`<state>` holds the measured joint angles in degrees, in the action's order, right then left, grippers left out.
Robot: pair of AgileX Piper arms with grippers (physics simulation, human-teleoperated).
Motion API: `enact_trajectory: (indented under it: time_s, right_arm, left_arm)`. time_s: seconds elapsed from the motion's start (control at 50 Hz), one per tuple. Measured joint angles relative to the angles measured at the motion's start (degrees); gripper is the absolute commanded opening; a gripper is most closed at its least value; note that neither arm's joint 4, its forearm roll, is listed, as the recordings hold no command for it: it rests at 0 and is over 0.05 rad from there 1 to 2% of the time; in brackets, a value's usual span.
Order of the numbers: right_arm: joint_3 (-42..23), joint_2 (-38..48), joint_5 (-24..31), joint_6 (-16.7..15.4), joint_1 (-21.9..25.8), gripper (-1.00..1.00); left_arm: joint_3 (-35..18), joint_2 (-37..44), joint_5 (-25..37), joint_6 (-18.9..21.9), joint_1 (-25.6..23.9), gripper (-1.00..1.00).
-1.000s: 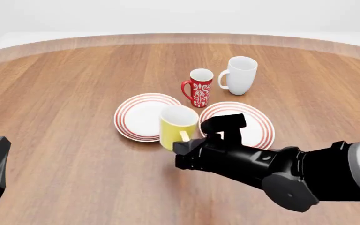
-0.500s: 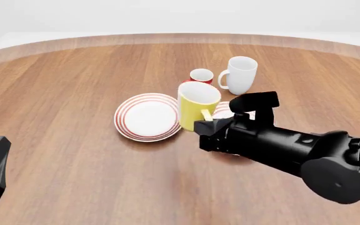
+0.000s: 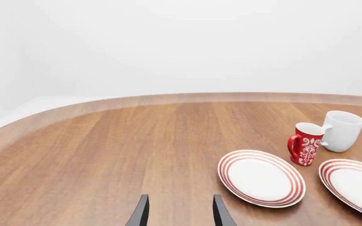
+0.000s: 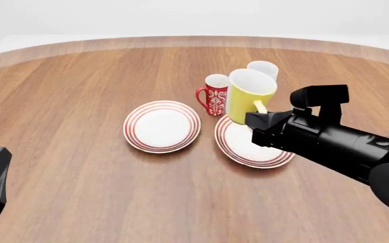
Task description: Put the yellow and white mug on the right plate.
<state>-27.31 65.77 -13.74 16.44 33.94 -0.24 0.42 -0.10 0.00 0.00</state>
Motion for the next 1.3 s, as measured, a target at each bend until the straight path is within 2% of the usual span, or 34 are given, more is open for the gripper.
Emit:
enact_trajectory:
  time_s: [0.32,0.56,0.84,1.3]
  right_arm:
    - [2.09,-0.24,-1.53,-1.19,-5.67,-1.0]
    - [3.94,3.97,-6.45,-1.43,-9.48,-1.0]
    - [3.54,7.36,-8.31,-1.99,-12.82,-1.0]
    - [3.07,16.58,-15.33,-1.48,-13.66,-1.0]
  left_arm:
    - [0.0,0.0,0.0,0.0,0.0,1.0]
    - [0.0,0.0,0.0,0.0,0.0,1.0]
    - [0.0,0.0,0.0,0.0,0.0,1.0]
    - [0.0,0.0,0.0,0.0,0.0,1.0]
